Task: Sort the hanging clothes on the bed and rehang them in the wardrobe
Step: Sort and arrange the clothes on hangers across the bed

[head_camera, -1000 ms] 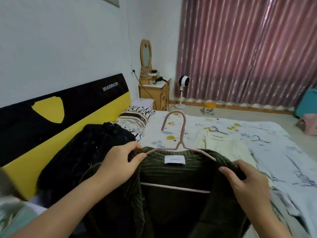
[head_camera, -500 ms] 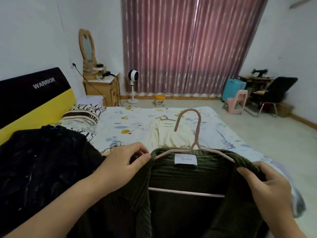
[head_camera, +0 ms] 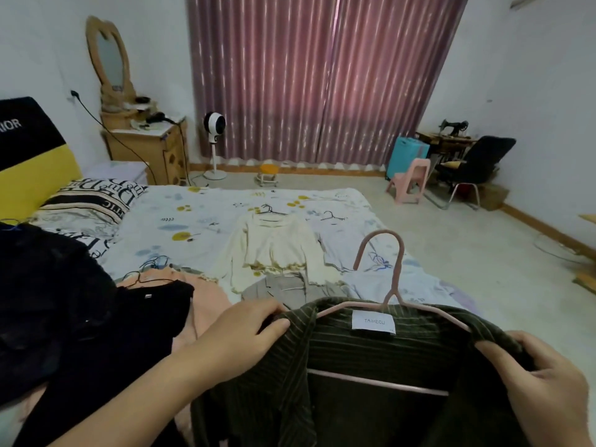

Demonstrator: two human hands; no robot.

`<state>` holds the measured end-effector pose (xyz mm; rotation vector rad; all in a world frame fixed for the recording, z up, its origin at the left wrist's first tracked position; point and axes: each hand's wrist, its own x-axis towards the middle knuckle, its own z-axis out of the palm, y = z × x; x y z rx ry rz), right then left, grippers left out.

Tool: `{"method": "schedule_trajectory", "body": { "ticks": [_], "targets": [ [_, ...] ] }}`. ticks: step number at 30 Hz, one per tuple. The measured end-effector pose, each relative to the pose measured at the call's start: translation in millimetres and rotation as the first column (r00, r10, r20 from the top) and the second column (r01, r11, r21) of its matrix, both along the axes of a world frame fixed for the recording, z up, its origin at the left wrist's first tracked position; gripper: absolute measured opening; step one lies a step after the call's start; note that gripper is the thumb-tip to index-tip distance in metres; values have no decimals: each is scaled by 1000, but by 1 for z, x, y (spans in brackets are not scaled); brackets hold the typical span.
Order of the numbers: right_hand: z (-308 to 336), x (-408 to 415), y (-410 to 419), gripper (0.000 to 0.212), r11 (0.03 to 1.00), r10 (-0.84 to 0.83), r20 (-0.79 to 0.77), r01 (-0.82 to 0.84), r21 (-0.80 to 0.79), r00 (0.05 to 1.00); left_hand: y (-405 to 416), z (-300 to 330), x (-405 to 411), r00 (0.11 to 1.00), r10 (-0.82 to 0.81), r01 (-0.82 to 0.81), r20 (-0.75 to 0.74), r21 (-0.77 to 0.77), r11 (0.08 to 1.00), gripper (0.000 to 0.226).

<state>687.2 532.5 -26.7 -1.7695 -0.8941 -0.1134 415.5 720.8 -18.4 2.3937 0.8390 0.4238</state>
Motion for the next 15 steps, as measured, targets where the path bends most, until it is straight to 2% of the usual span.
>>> {"method": "schedule_trajectory", "body": {
  "ticks": [8,13,15],
  "targets": [
    [-6,75,50,30,992,100,-11,-100,-82,995,24,-20,58,991,119,-117,63,-40,992,12],
    [-16,106,123,21,978,180,-59,-185,-102,982,78,-33,79,980,197,-195,42,-37,980,19],
    [-26,118,159,20,971,198,-78,-206,-125,977,108,-42,87,973,227,-226,27,-36,973,14]
  ]
}}
